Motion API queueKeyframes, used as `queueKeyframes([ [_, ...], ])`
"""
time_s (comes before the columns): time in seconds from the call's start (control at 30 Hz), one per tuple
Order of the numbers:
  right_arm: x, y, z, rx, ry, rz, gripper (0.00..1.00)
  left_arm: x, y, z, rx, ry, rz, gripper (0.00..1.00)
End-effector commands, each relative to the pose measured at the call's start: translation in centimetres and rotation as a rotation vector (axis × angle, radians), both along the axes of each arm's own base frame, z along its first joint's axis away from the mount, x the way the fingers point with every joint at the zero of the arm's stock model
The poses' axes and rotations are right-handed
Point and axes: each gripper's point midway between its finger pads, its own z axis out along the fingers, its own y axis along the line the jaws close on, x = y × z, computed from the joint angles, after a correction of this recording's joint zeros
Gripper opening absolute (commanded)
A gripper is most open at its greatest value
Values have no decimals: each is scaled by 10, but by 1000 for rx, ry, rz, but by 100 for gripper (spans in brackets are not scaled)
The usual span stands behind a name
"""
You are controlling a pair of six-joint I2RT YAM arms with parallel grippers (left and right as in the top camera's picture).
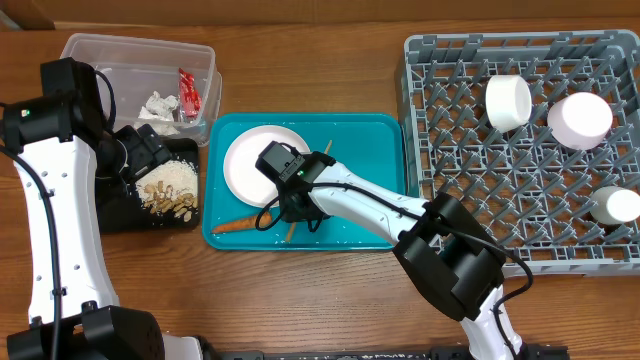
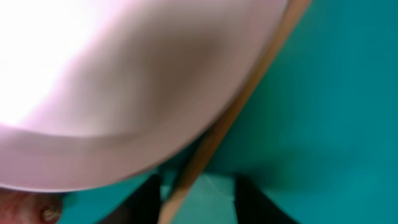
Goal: Sort waste into correct bins and load items into the dishwasher
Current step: 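Reach the right gripper to the second chopstick on the tray, then grasp the chopstick and place it in the rack beside the first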
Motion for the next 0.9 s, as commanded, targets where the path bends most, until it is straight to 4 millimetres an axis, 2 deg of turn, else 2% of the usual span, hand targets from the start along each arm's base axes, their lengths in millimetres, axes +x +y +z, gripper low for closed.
queueKeyframes([
  [0.0, -6, -16, -21, -76, 41, -65, 27, 2, -1, 4, 1, -17, -8, 100],
  [0.1, -6, -25, -21, -97, 57, -80, 25, 2, -1, 4, 1, -17, -8, 100],
  [0.3, 2, -58, -21, -149, 109, -133, 11, 2, -1, 4, 1, -17, -8, 100],
  [0.4, 5, -71, -21, -157, 142, -99, 4, 2, -1, 4, 1, -17, -8, 100],
  [0.63, 9, -94, -18, -182, 188, -3, 4, 2, -1, 4, 1, -16, -8, 100],
  [0.77, 15, -109, 0, -191, 170, -7, 4, 2, -1, 4, 1, -16, -8, 100],
  [0.87, 26, -117, 29, -152, 117, -1, 4, 2, -1, 4, 0, -16, -8, 100],
])
